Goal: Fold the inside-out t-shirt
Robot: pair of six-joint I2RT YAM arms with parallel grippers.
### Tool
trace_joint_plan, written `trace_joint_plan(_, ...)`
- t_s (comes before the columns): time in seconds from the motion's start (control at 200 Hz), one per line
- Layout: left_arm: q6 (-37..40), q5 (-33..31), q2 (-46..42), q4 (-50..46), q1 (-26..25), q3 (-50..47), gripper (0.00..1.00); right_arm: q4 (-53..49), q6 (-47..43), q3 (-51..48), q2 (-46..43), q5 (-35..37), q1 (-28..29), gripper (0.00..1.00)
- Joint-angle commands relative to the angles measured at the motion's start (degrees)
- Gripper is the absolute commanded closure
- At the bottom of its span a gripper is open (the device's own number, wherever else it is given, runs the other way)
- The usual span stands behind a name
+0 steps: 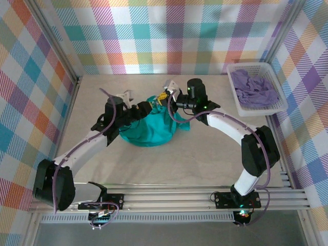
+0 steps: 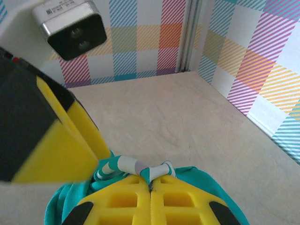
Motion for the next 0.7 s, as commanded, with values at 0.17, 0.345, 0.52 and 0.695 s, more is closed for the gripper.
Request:
trace_joint_plan(0.17,-2.52,-7.10,4.47,2.25,-0.61,-4.32,0.93,10.89,18.47,2.11,-5.93,0.90,-4.82,1.00)
trace_joint_plan(0.345,-2.08,-8.61,7.22,3.21,-0.64,-7.63,0.92,19.88,25.06,2.47,-3.85,-10.17,-5.20,1.00)
trace_joint_plan(0.52,-3.47,-9.19,9.47,6.39,-0.70,-11.37,0.75,21.04,21.94,0.94,-2.28,-13.86,-5.31,1.00)
trace_joint_plan(0.695,-1.61,-8.86,6.22,7.54,-0.70,-13.30,0.68,11.02,15.52,7.42,0.16,-14.83,-5.31,1.00)
